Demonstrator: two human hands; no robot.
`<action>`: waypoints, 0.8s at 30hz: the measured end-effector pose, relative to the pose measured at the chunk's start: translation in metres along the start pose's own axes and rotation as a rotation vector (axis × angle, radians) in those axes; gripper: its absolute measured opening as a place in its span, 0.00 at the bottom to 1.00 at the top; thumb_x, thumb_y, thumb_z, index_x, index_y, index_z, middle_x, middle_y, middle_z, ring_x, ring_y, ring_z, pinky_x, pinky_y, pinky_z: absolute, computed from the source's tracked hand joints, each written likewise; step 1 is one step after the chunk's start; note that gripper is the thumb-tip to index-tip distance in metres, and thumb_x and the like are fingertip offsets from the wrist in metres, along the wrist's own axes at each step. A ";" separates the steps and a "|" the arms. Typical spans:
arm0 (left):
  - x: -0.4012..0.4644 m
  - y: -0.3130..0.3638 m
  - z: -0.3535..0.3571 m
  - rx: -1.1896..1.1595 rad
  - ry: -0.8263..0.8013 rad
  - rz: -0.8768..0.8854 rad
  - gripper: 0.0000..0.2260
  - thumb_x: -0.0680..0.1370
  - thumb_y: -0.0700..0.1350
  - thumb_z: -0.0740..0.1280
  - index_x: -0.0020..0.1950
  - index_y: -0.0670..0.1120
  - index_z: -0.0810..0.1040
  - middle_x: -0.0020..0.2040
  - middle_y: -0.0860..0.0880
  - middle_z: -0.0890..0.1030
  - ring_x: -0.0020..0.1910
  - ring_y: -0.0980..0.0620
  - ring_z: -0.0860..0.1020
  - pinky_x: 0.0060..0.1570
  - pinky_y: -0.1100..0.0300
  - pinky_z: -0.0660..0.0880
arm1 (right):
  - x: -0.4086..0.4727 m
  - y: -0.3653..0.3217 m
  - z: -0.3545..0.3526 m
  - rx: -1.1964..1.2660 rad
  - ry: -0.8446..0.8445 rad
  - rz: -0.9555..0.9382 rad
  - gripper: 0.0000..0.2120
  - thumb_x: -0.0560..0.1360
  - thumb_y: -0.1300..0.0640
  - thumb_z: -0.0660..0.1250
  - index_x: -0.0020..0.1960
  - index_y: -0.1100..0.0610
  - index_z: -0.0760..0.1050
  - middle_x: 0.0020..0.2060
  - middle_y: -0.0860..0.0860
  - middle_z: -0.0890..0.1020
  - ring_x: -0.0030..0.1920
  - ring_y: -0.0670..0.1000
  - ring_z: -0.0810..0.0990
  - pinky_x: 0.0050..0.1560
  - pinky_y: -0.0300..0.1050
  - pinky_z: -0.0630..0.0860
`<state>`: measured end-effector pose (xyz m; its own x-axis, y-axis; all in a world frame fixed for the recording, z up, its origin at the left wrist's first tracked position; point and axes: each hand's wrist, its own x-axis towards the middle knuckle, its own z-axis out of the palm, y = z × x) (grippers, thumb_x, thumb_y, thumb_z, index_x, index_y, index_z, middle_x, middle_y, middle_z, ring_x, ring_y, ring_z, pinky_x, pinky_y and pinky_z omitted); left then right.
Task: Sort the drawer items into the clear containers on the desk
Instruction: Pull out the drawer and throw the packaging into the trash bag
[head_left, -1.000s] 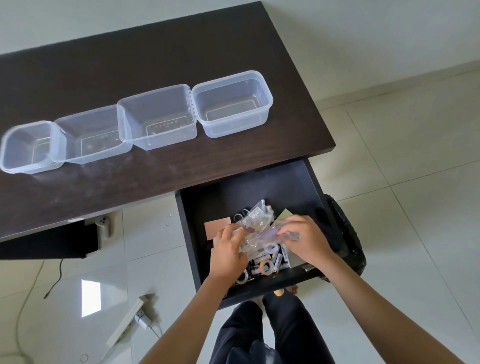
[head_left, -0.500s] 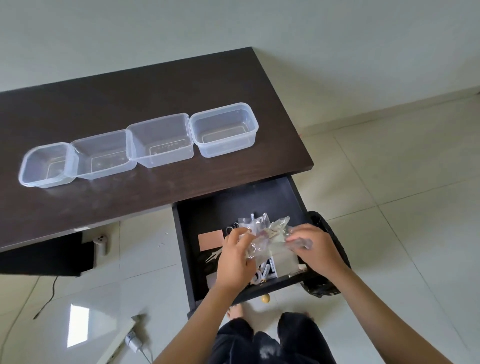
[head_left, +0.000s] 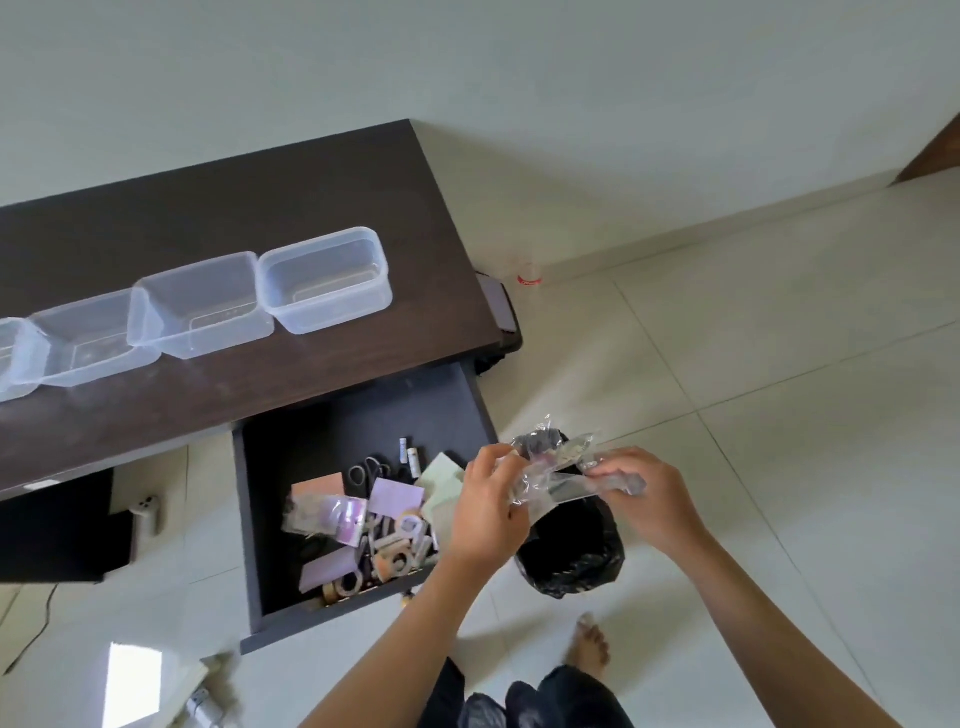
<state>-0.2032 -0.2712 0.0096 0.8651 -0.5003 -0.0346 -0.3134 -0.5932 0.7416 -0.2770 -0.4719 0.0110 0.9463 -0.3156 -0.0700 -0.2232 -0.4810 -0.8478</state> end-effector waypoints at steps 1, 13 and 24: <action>0.001 0.008 0.011 0.003 -0.005 -0.007 0.21 0.66 0.32 0.59 0.56 0.45 0.75 0.61 0.46 0.72 0.60 0.45 0.72 0.53 0.52 0.76 | -0.002 0.008 -0.011 0.012 -0.005 0.013 0.15 0.66 0.69 0.75 0.43 0.50 0.83 0.46 0.43 0.81 0.48 0.36 0.80 0.52 0.29 0.73; 0.014 0.044 0.124 0.009 -0.034 -0.159 0.20 0.67 0.33 0.58 0.56 0.45 0.76 0.59 0.47 0.74 0.58 0.44 0.73 0.47 0.49 0.78 | -0.010 0.085 -0.072 0.172 -0.061 0.246 0.11 0.71 0.62 0.74 0.42 0.45 0.81 0.44 0.42 0.84 0.39 0.40 0.81 0.36 0.31 0.77; 0.027 0.008 0.171 -0.149 -0.086 -0.471 0.13 0.74 0.32 0.60 0.56 0.42 0.74 0.58 0.49 0.69 0.57 0.50 0.72 0.54 0.58 0.76 | 0.012 0.126 -0.038 0.282 -0.116 0.434 0.11 0.70 0.61 0.74 0.43 0.44 0.81 0.46 0.40 0.84 0.50 0.36 0.81 0.47 0.31 0.75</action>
<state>-0.2492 -0.3973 -0.1001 0.8621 -0.2537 -0.4387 0.1681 -0.6734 0.7199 -0.3024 -0.5675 -0.0763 0.8041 -0.3362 -0.4903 -0.5438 -0.0827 -0.8352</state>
